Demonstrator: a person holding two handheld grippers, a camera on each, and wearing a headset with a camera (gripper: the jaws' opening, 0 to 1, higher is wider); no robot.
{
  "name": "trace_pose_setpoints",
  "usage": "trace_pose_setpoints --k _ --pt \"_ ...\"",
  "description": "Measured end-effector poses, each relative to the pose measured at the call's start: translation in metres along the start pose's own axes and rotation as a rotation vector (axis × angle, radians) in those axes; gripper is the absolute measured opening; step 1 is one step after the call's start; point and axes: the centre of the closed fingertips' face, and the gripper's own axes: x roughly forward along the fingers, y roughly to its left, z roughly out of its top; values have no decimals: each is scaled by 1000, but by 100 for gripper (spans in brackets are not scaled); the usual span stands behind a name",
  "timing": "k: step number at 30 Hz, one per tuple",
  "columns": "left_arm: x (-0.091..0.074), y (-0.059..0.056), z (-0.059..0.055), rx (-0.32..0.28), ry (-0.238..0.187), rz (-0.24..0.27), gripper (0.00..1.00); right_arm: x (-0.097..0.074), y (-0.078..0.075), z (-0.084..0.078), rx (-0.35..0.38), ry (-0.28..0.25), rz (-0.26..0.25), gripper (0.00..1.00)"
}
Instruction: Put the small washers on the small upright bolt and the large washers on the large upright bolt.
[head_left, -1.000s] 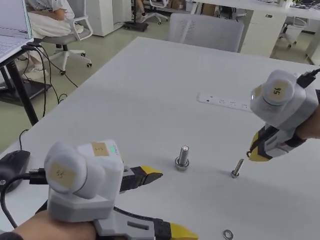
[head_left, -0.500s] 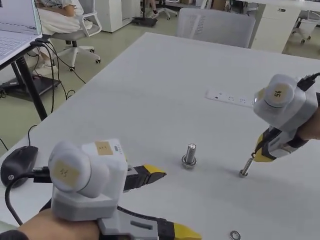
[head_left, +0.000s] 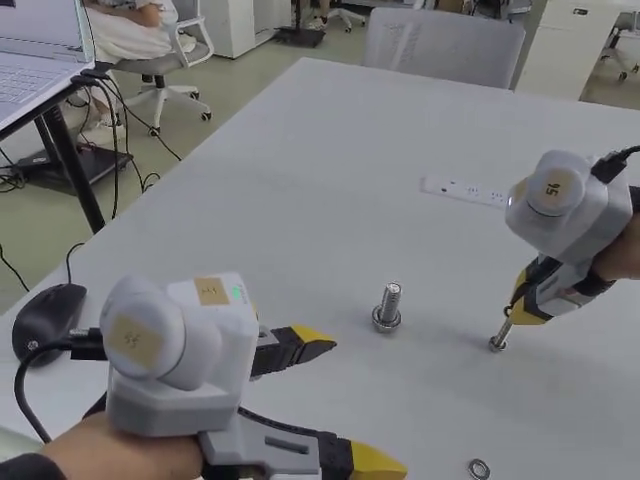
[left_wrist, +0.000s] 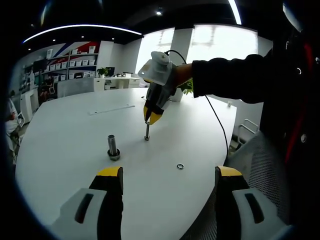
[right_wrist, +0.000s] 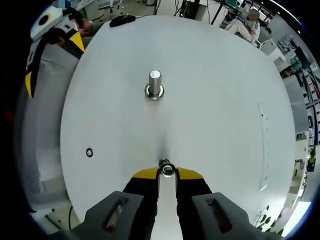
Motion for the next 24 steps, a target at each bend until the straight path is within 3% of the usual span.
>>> trace_pose_setpoints --k 24 --pt "2 0 -1 -3 6 -2 74 8 0 -7 13 7 10 13"
